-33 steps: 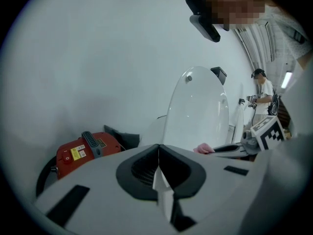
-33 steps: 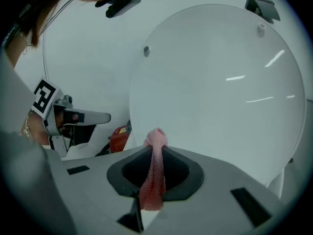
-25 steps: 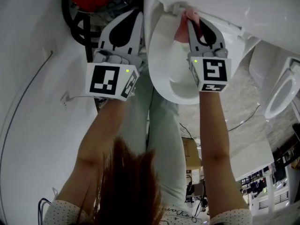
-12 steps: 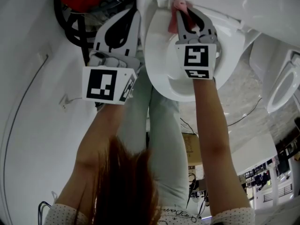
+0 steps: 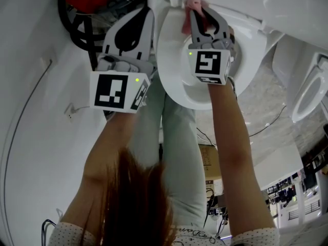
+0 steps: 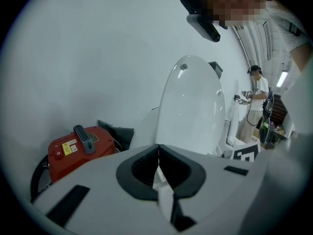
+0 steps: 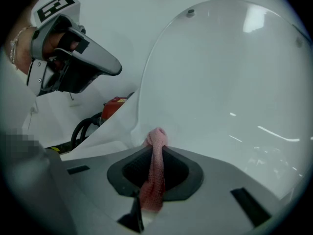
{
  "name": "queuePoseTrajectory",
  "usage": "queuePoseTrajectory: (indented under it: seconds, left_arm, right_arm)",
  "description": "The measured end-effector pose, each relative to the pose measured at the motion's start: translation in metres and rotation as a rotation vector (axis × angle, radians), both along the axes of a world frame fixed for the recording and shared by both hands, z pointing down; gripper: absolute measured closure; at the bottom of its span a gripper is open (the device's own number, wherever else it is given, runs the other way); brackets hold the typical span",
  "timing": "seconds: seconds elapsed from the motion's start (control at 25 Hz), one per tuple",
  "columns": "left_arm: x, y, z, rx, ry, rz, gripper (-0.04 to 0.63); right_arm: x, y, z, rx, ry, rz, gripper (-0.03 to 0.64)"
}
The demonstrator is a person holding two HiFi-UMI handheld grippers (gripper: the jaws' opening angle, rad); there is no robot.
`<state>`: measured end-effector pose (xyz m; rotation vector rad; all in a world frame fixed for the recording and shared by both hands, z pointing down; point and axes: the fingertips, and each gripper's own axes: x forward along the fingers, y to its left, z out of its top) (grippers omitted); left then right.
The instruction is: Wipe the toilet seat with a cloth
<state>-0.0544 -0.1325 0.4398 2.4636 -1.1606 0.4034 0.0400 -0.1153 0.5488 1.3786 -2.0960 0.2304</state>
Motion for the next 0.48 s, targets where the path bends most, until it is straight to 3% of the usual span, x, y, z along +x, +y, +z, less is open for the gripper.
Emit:
queuePoseTrajectory:
  seconds: [0.48]
  left_arm:
    - [0.0107, 0.0087, -0.0031, -0.004, -0.01, 0.014, 0.591]
  right_arm:
    - [0.0001, 0.0012, 0.0009, -0.046, -0.022, -0.068, 0.558]
